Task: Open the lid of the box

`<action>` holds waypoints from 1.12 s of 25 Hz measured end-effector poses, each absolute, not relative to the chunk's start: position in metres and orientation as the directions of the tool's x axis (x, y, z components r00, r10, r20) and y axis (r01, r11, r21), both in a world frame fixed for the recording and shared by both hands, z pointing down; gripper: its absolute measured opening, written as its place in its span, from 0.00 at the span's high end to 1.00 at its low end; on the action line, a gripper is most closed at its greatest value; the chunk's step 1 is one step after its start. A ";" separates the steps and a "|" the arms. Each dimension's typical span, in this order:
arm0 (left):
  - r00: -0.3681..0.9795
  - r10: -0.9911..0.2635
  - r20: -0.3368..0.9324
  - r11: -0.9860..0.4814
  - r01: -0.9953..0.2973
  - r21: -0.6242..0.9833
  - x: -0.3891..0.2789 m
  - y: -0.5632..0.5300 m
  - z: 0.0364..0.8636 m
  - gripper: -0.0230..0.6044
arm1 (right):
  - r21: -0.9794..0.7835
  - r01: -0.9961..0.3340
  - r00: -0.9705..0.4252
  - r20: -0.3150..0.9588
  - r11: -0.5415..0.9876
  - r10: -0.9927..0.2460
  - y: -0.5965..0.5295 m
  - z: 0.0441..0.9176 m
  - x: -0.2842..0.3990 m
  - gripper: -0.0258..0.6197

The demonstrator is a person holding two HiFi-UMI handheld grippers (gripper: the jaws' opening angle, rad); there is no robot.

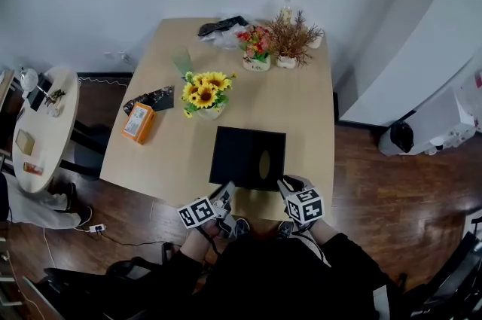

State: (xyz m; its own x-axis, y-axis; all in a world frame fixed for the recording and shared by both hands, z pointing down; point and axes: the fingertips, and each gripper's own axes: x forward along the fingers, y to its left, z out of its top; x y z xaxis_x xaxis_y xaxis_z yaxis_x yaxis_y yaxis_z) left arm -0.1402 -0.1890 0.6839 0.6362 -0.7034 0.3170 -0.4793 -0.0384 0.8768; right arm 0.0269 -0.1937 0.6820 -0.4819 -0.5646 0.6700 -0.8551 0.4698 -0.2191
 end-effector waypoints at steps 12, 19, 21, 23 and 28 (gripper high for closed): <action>0.653 -0.573 0.496 -0.017 -0.615 0.789 -0.122 -0.149 0.679 0.83 | -0.157 -0.834 -0.475 0.691 0.528 -0.545 -0.198 0.680 0.038 0.86; 0.593 -0.622 0.511 0.051 -0.620 0.783 -0.142 -0.131 0.679 0.83 | -0.153 -0.838 -0.477 0.671 0.524 -0.567 -0.197 0.680 0.039 0.87; 0.586 -0.626 0.514 0.044 -0.632 0.774 -0.143 -0.131 0.678 0.83 | -0.146 -0.837 -0.476 0.670 0.527 -0.570 -0.197 0.679 0.039 0.87; 0.580 -0.632 0.514 0.022 -0.649 0.761 -0.142 -0.135 0.671 0.83 | -0.134 -0.835 -0.473 0.669 0.534 -0.573 -0.196 0.676 0.039 0.88; 0.537 -0.695 0.478 -0.108 -0.736 0.668 -0.131 -0.166 0.632 0.83 | -0.127 -0.849 -0.474 0.614 0.514 -0.631 -0.199 0.644 0.045 0.96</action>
